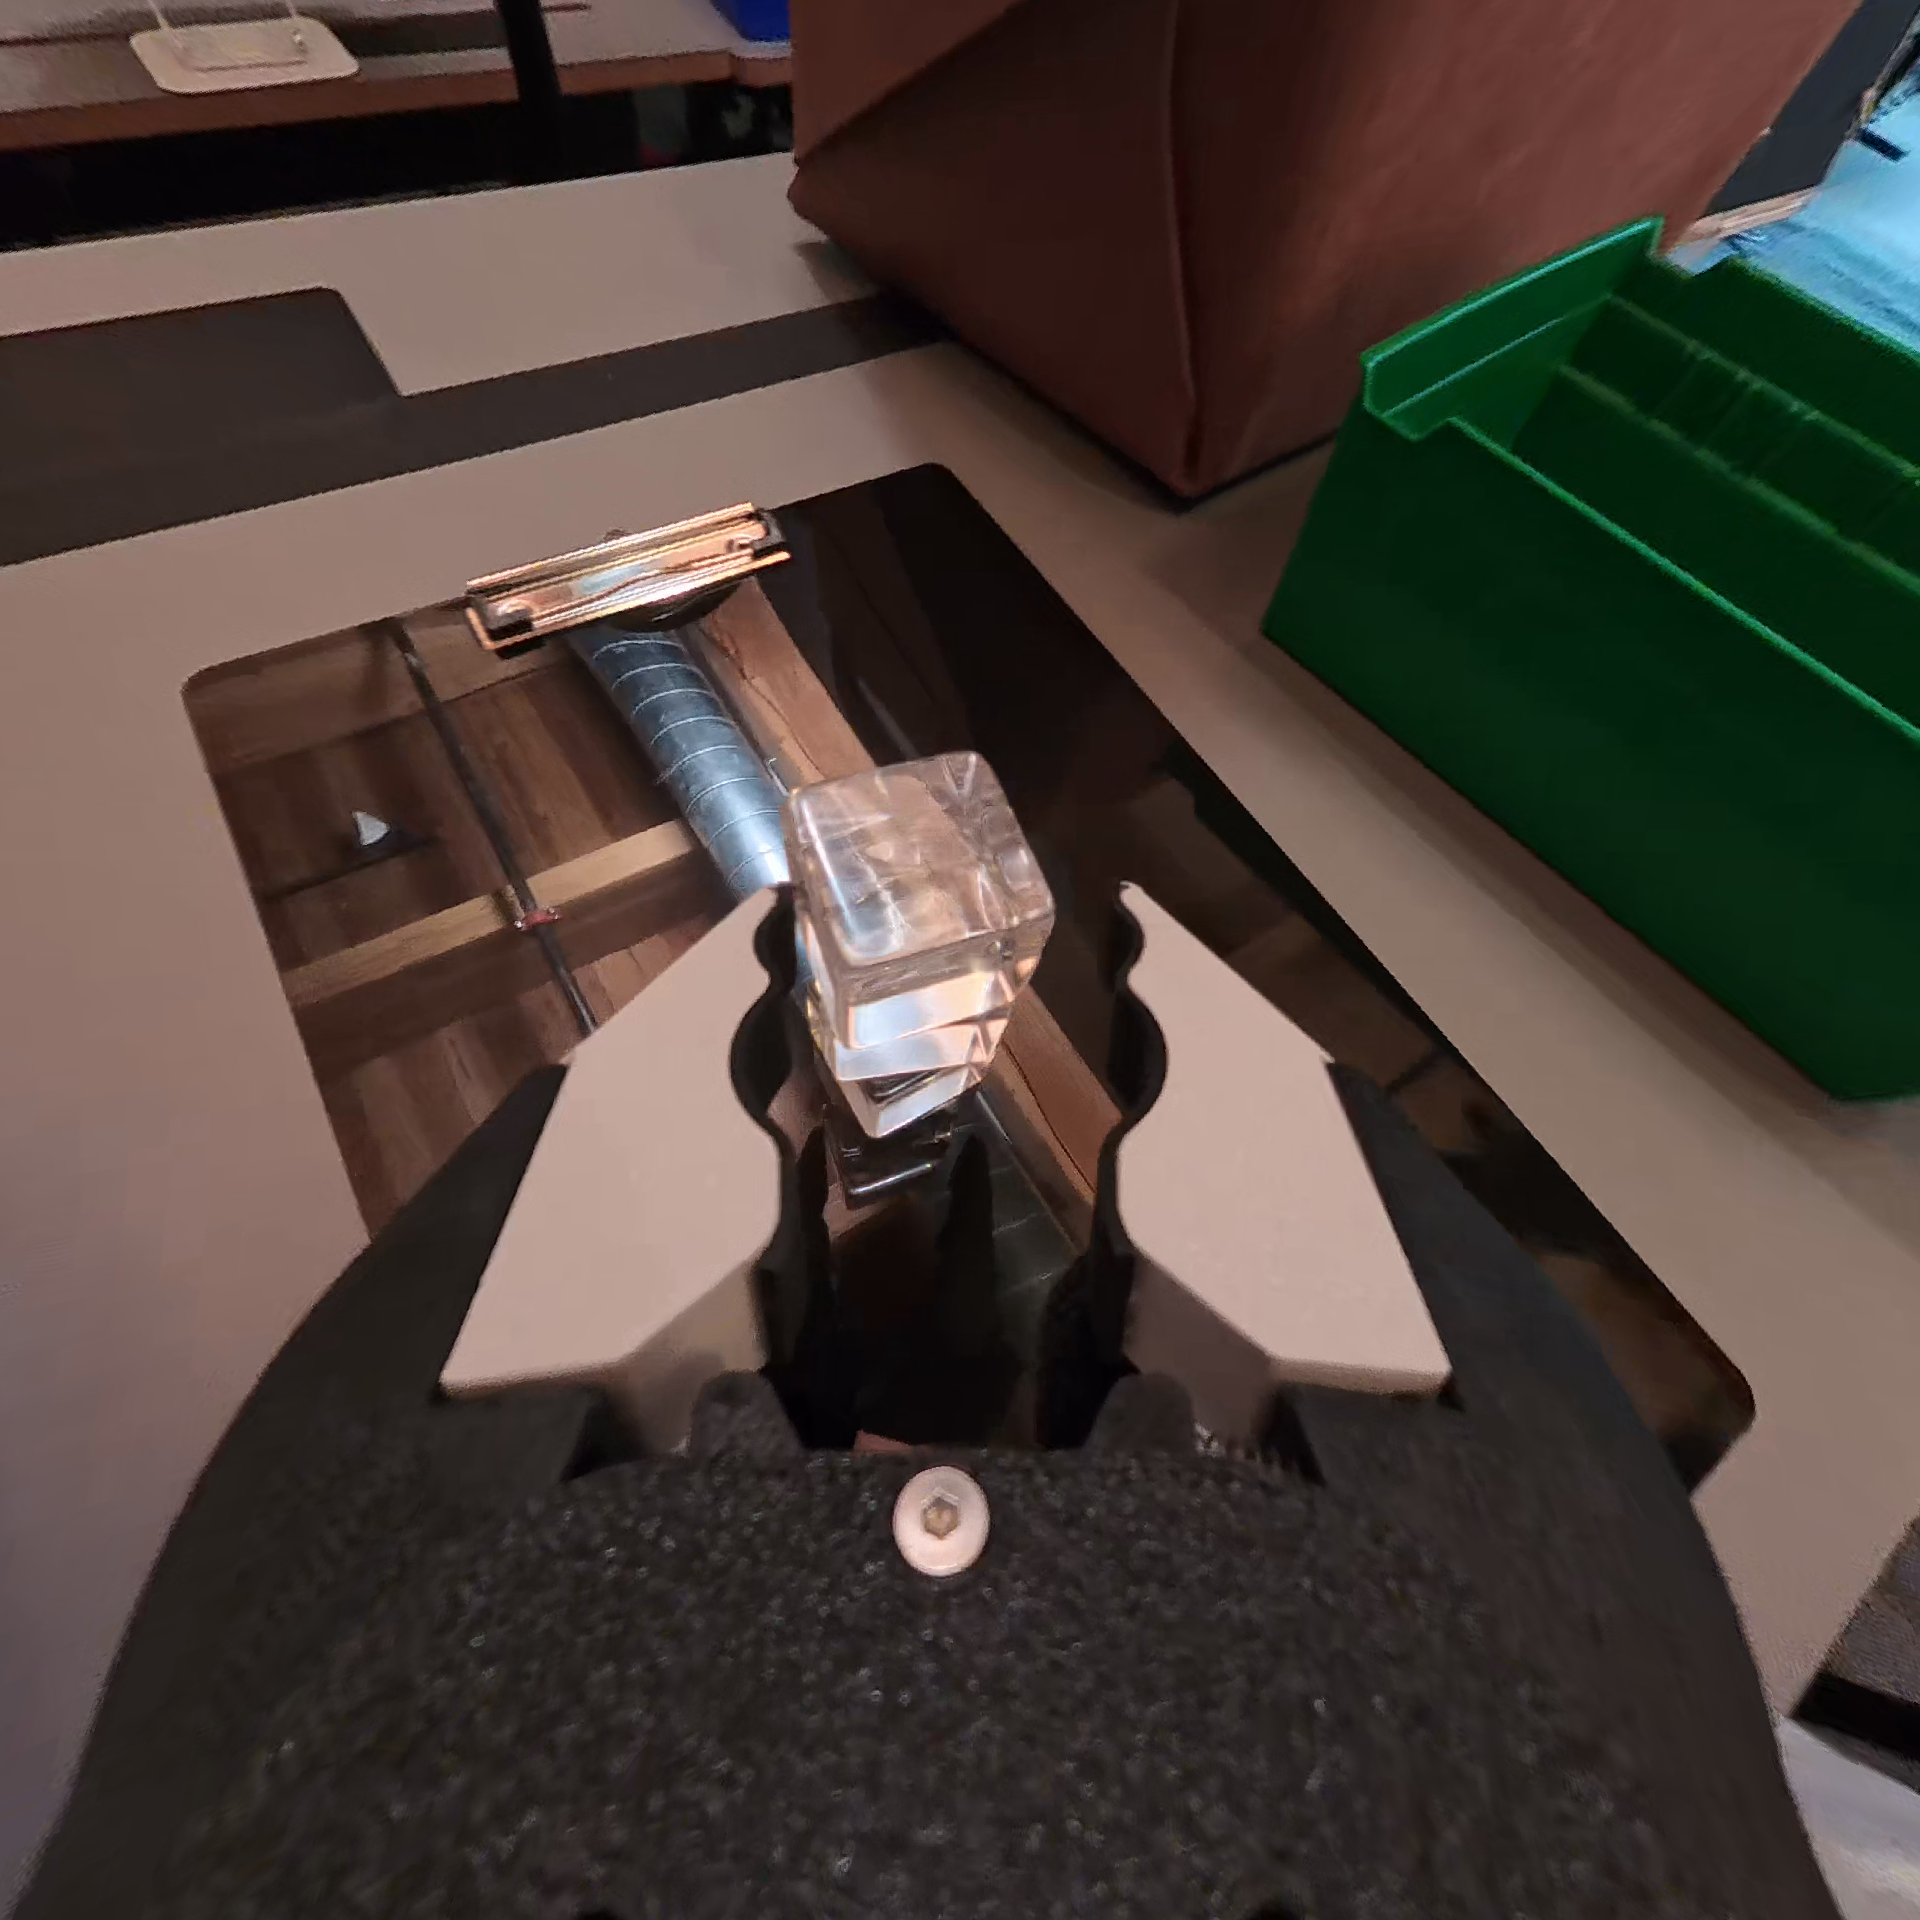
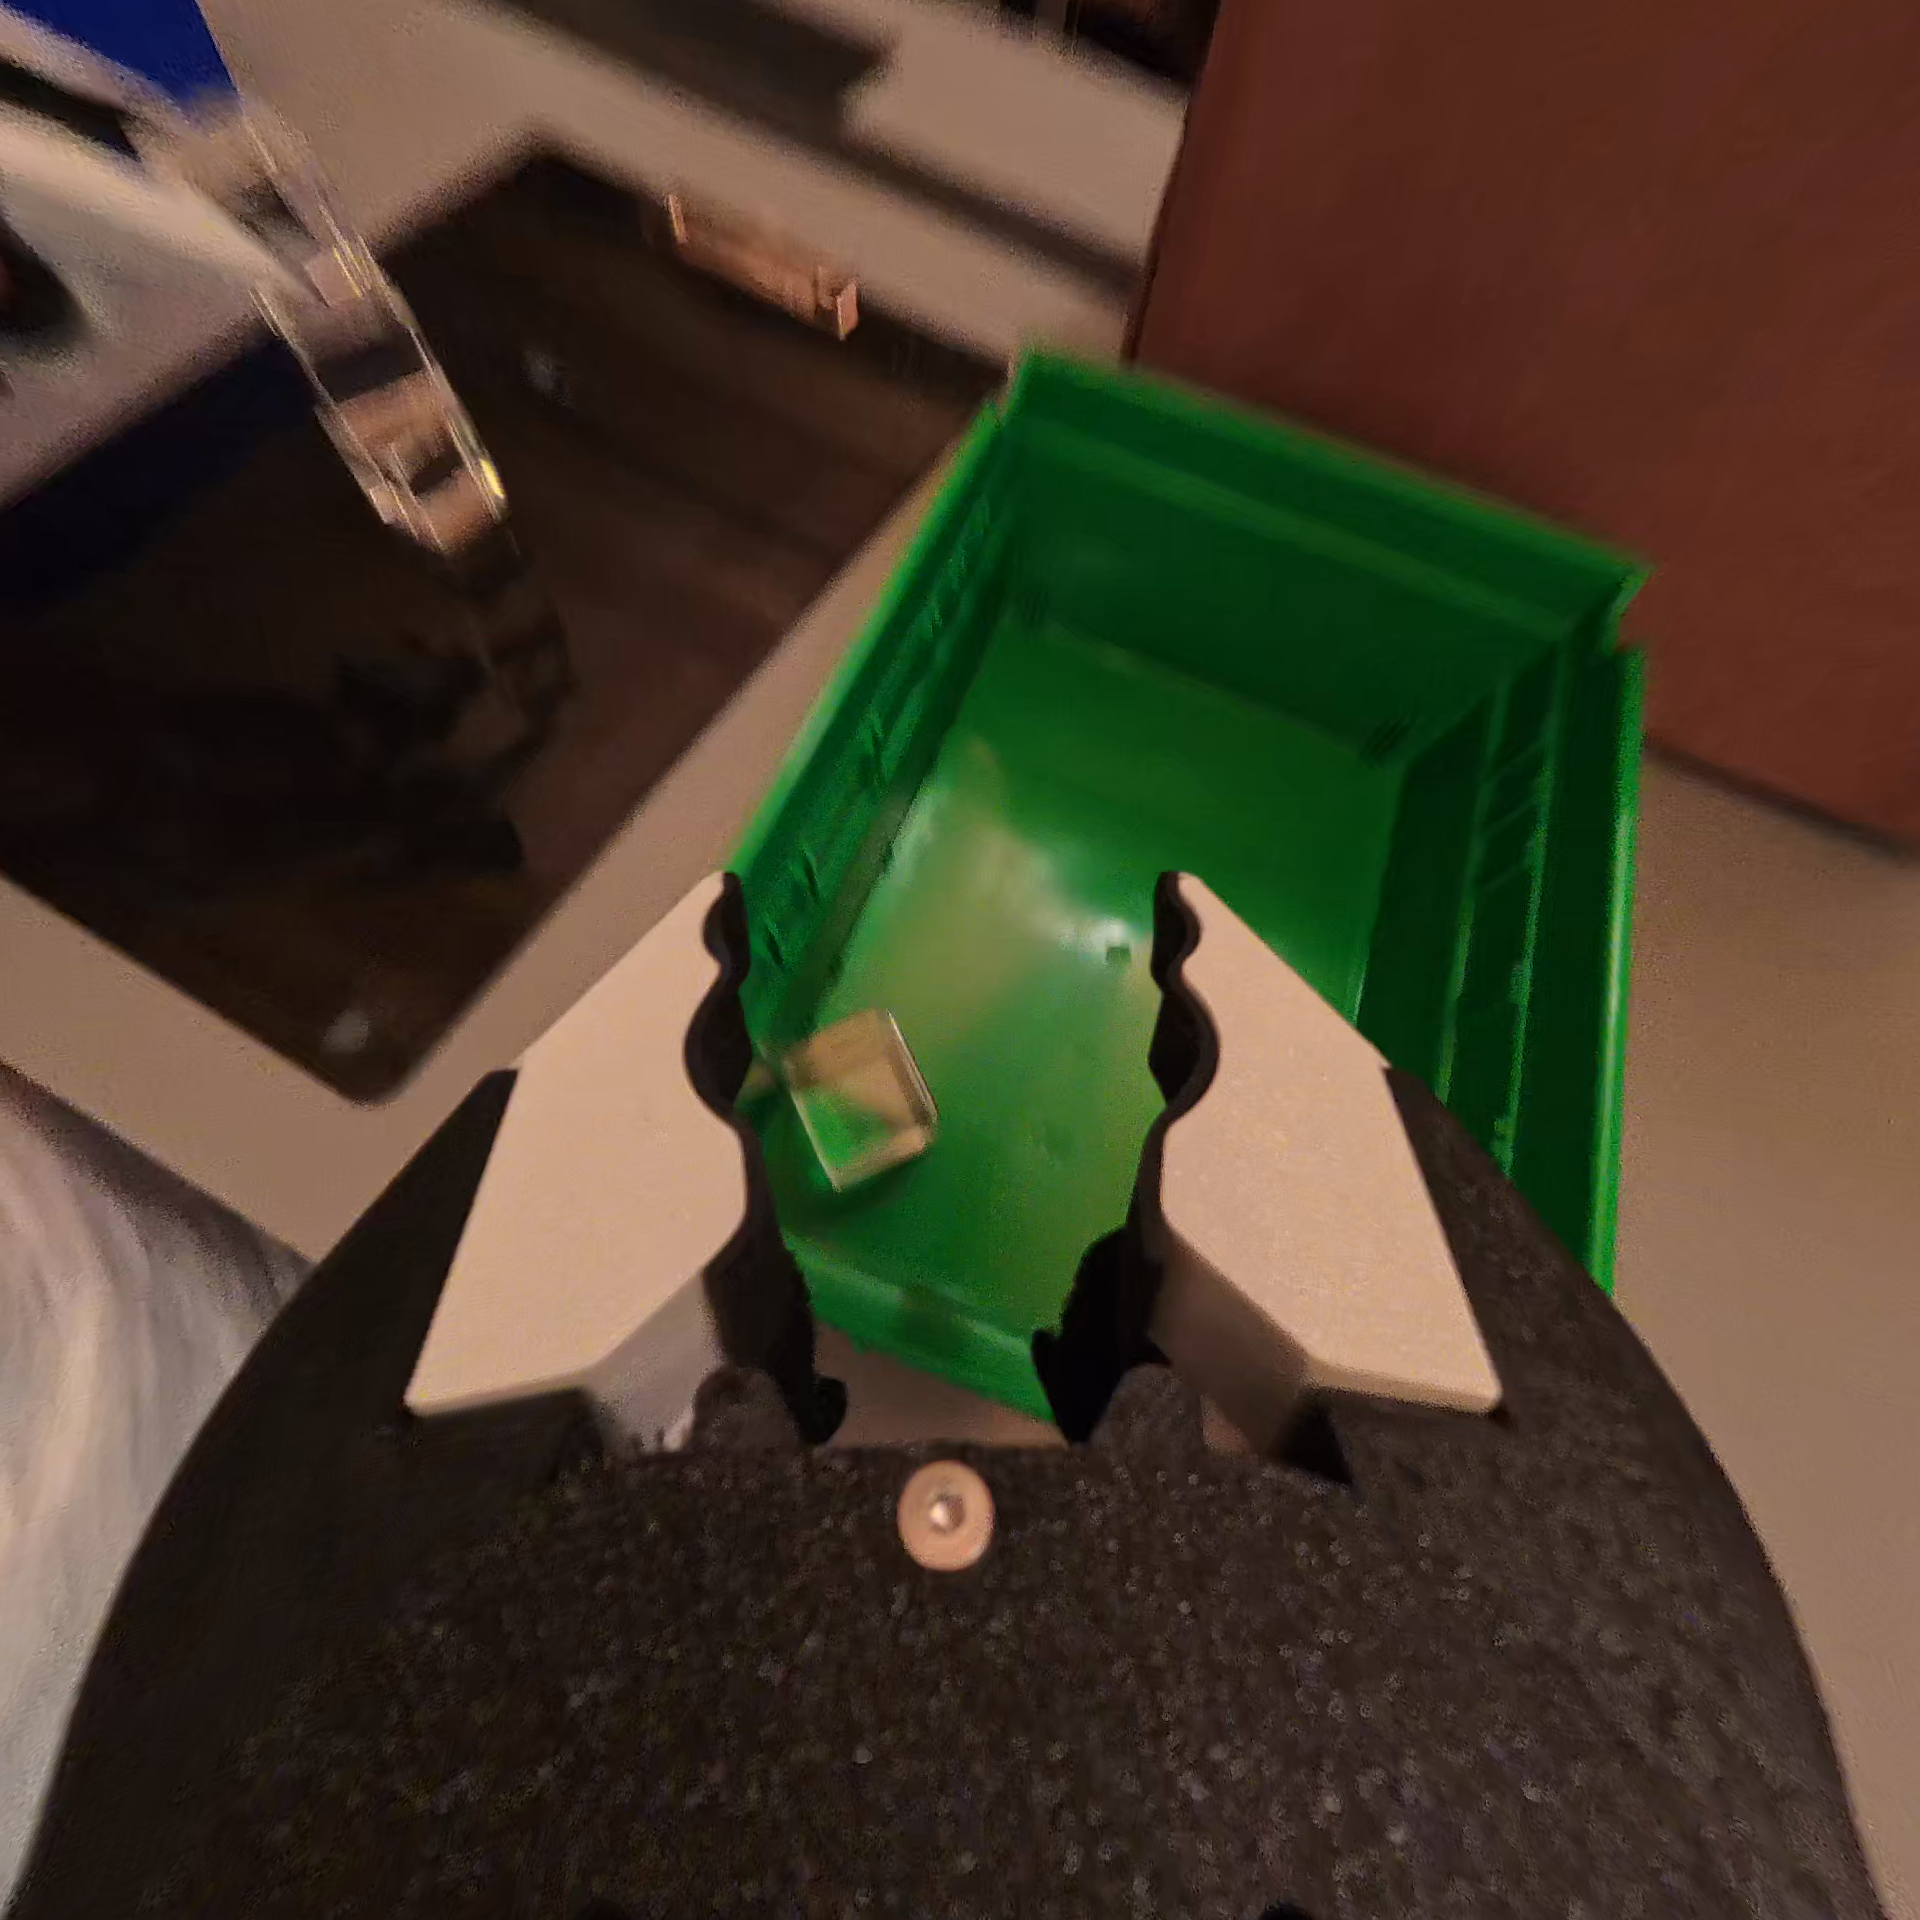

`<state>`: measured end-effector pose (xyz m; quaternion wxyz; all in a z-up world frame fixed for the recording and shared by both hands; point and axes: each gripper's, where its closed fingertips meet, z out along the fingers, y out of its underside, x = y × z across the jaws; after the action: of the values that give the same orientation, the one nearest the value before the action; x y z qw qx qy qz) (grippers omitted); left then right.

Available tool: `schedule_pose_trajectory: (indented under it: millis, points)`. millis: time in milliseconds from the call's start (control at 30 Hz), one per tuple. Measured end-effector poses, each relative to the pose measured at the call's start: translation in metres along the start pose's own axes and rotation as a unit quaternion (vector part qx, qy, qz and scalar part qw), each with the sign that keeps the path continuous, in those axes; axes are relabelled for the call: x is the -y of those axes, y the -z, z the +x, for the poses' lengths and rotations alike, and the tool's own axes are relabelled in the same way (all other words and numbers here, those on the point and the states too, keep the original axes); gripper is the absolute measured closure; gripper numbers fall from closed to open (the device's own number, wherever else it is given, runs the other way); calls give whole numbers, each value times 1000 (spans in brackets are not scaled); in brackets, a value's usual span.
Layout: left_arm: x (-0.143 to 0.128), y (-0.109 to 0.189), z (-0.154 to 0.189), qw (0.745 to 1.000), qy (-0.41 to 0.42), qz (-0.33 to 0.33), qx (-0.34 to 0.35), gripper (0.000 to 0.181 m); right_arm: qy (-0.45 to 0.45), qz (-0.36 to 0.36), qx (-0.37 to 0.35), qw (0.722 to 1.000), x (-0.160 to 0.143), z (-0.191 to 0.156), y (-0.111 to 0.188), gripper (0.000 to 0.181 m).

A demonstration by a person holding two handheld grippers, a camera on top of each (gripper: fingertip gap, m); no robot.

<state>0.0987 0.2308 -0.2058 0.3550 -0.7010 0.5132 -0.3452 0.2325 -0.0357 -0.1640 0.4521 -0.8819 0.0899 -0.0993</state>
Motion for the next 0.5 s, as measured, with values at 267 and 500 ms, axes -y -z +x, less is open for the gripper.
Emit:
schedule_pose_trajectory:
  millis: [267,500]
  points:
    - [7,10,-11,998,32,15,-47,133,27,193,110,975,95,-145,-29,95]
    - [71,88,37,850,321,124,-399,135,37,300,139,943,154,-211,-79,102]
